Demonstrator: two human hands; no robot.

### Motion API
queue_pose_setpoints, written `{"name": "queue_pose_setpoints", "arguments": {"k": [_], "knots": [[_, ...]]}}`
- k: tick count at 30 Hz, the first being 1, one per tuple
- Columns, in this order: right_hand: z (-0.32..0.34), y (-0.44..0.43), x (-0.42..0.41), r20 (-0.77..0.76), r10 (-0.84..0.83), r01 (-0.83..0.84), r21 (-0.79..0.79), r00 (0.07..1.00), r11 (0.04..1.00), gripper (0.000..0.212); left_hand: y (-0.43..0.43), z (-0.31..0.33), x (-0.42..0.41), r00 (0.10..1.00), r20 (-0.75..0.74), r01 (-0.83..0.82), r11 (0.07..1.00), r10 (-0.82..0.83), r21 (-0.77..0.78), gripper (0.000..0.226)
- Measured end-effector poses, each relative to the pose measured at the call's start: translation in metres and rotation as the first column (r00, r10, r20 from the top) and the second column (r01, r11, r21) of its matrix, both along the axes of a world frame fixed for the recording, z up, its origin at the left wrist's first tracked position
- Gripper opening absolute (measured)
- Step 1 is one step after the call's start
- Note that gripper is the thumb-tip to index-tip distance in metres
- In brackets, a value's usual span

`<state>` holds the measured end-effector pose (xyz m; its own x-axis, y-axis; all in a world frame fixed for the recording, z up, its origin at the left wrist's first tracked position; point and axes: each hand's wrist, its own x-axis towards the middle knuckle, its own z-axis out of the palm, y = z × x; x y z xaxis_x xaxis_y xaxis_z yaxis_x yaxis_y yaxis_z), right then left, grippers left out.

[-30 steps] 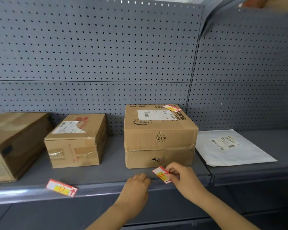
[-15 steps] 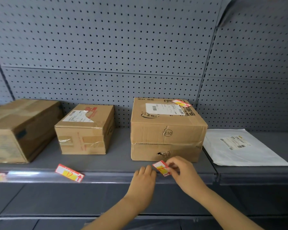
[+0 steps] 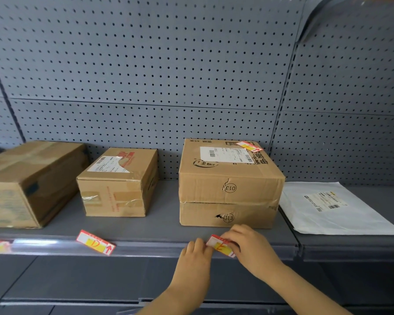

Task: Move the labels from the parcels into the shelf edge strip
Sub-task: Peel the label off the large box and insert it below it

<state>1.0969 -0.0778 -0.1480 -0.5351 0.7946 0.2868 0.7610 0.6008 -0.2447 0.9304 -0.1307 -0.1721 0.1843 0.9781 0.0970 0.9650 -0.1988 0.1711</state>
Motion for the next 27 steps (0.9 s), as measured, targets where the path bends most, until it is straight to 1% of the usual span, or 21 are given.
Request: {"name": "queue_pose_setpoints", "arguments": {"k": [2,6,10,13,15,17,19,21,23,24,25,27], "knots": [[0.000,0.000,0.000,0.054,0.026,-0.027,0.024,0.998,0.999,0.028,-0.002,-0.002,-0.001,0.998,0.041,-0.040,0.999,0.039,0.011,0.057],[-0.001,0.001,0.000,0.076,0.038,-0.041,0.035,0.996,0.999,0.032,-0.001,0.000,-0.004,0.999,0.009,-0.034,0.999,0.034,-0.002,0.056],[0.003,0.000,0.005,0.030,0.053,-0.054,0.061,0.998,0.997,0.033,0.002,0.009,-0.008,1.000,-0.018,-0.005,1.000,0.004,-0.024,0.043],[0.019,-0.002,0.011,-0.014,0.057,-0.055,0.130,0.998,0.990,0.025,0.006,0.022,-0.010,0.999,-0.031,0.038,0.999,-0.039,-0.022,0.039],[0.038,-0.003,0.015,-0.048,0.047,-0.037,0.200,0.998,0.979,0.018,0.009,0.036,-0.011,0.998,-0.001,0.060,0.998,-0.060,0.007,0.036],[0.059,-0.002,0.017,-0.099,0.052,-0.019,0.309,0.994,0.951,0.014,0.011,0.052,-0.010,0.995,0.047,0.088,0.994,-0.091,0.058,0.031],[0.080,0.003,0.018,-0.162,0.060,0.012,0.408,0.985,0.913,0.014,0.015,0.070,-0.010,0.987,0.094,0.115,0.984,-0.129,0.139,0.026],[0.103,0.014,0.020,-0.255,0.017,0.102,0.446,0.967,0.889,0.015,0.021,0.089,-0.008,0.976,0.136,0.133,0.962,-0.168,0.237,0.022],[0.123,0.030,0.025,-0.348,-0.063,0.220,0.433,0.935,0.874,0.013,0.029,0.110,-0.005,0.964,0.168,0.147,0.941,-0.205,0.306,0.017],[0.131,0.042,0.028,-0.384,-0.109,0.271,0.396,0.917,0.877,0.013,0.034,0.121,-0.003,0.957,0.181,0.156,0.929,-0.226,0.335,0.016],[0.138,0.054,0.032,-0.416,-0.155,0.308,0.332,0.896,0.891,0.013,0.040,0.132,0.000,0.950,0.192,0.164,0.916,-0.247,0.367,0.014],[0.148,0.084,0.038,-0.472,-0.247,0.353,0.151,0.847,0.923,0.016,0.054,0.153,0.007,0.944,0.193,0.164,0.889,-0.266,0.427,0.013]]}}
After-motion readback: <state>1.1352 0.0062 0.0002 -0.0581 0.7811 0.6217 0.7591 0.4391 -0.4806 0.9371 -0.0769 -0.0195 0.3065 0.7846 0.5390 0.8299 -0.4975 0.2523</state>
